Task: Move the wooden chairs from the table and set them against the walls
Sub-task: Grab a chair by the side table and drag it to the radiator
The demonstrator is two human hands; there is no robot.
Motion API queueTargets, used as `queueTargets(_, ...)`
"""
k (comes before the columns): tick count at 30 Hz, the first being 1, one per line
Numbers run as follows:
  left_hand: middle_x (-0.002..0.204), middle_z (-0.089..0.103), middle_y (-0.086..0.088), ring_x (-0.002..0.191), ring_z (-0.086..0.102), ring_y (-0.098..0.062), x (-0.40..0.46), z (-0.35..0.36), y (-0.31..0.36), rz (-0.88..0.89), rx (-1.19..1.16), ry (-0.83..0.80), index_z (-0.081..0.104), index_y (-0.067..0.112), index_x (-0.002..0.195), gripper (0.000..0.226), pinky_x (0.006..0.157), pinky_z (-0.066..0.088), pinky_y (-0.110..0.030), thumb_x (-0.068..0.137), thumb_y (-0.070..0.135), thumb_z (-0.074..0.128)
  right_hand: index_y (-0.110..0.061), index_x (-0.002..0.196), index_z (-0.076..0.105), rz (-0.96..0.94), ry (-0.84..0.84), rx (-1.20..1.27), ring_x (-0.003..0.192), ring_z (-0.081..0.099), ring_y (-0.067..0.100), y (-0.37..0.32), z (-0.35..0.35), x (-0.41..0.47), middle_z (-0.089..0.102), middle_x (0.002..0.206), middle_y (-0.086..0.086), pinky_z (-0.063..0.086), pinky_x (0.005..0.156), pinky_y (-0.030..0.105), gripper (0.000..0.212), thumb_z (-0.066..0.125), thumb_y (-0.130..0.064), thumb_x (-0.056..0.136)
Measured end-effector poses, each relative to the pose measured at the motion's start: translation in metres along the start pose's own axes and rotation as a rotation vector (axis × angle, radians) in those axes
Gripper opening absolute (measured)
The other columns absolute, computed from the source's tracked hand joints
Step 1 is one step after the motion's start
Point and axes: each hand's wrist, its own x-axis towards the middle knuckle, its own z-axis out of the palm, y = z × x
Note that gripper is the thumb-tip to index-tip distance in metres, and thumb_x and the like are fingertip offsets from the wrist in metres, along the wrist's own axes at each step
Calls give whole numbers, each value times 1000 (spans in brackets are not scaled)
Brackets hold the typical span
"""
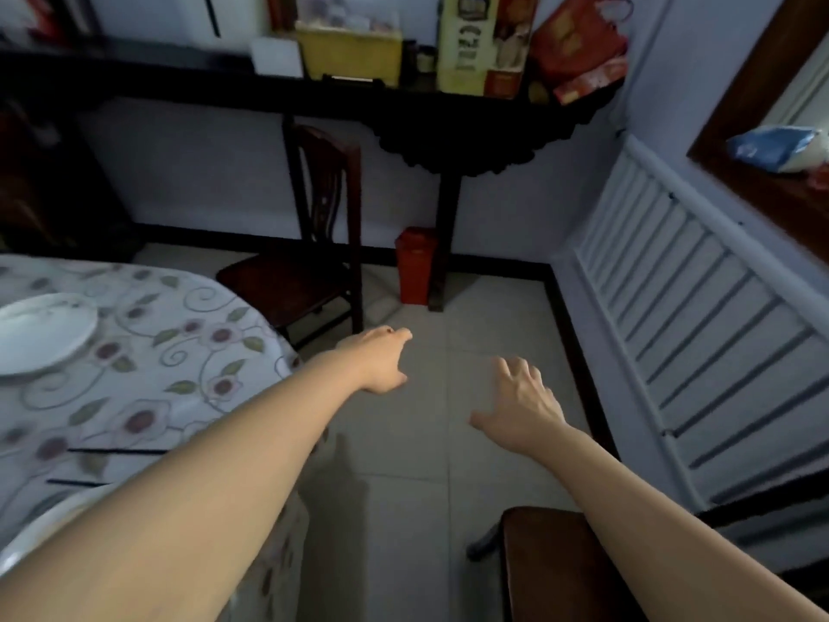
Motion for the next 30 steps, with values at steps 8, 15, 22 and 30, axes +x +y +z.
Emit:
queueTargets(8,150,29,-6,134,34,-27,-4,-22,-83,-209,-105,49,15,21,146,78,103,39,-43,83,33,61,-17,142,23,-184,-39,5,129,32,28,-75,1,78,33,141,10,36,101,39,84,67,-45,77)
queueTargets(15,150,30,-7,132,36,-28,64,-66,-118,-291,-76,113,14,21,146,70,100,41,-44,89,33,54,-20,145,18,-307,-43,36,131,31,29,-107,-8,184,29,145,10,37,104,42,86,67,-42,78)
queueTargets(22,148,32,-8,130,38,-28,170,-122,-139,-322,-67,178,15,24,146,74,101,41,-45,87,34,58,-18,144,18,-385,-23,11,131,31,32,-125,-46,314,29,145,12,38,104,45,87,67,-47,78)
queueTargets(30,147,33,-8,129,39,-28,265,-160,-188,-355,-46,187,13,25,146,78,98,38,-43,85,34,61,-16,147,10,-430,-50,24,135,27,33,-162,-71,427,25,148,14,38,106,47,95,67,-45,78)
